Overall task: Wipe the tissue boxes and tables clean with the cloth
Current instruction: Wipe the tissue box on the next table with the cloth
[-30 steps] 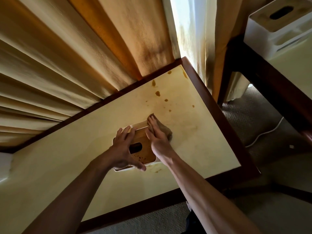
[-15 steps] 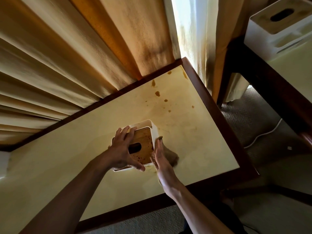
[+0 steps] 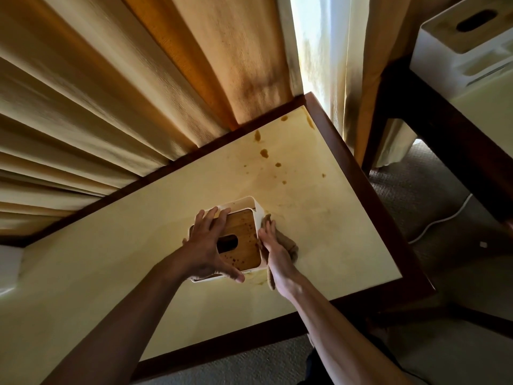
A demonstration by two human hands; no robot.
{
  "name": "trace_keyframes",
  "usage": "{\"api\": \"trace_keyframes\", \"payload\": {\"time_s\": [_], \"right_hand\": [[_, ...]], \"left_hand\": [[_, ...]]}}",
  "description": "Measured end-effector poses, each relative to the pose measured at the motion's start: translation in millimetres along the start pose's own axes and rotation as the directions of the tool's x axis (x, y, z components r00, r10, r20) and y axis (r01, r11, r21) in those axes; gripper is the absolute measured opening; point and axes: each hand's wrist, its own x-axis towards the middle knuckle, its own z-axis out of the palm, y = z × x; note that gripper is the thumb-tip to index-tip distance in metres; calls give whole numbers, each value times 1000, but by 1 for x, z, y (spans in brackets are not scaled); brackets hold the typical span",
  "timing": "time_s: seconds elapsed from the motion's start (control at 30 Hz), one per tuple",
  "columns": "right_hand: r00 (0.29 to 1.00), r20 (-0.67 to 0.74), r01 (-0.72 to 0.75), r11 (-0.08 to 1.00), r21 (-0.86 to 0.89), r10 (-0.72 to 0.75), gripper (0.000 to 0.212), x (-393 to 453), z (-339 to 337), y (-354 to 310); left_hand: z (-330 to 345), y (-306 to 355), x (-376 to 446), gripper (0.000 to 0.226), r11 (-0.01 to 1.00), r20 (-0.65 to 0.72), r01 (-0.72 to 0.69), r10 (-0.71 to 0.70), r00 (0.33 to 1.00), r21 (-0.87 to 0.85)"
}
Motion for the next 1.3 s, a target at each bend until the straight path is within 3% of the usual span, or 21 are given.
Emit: {"api": "trace_keyframes", "payload": {"time_s": [0.3,0.57,0.7,0.83,1.03,1.3], "right_hand": [[998,36,-42,996,-78,45,73,27,8,-34],[969,99,244,920,-306,-225,64,8,20,-28],[962,118,263,948,-180,-245,47,-9,11,-14],[957,108,284,946,-157,-269,57,-23,8,4],[974,93,221,956,-193,-206,58,-34,6,24],[997,78,32,997,-73,-26,87,-18,-3,14]], "left_hand": [[-2,6,-3,154,1000,27,25,-26,999,12],[-1,8,-3,155,999,40,40,-41,998,18],[-1,6,-2,155,999,34,34,-34,999,3],[-1,5,-1,155,999,20,34,-34,999,3],[0,4,-1,157,999,18,29,-29,999,16],[1,6,-2,154,999,10,40,-40,999,12]]}}
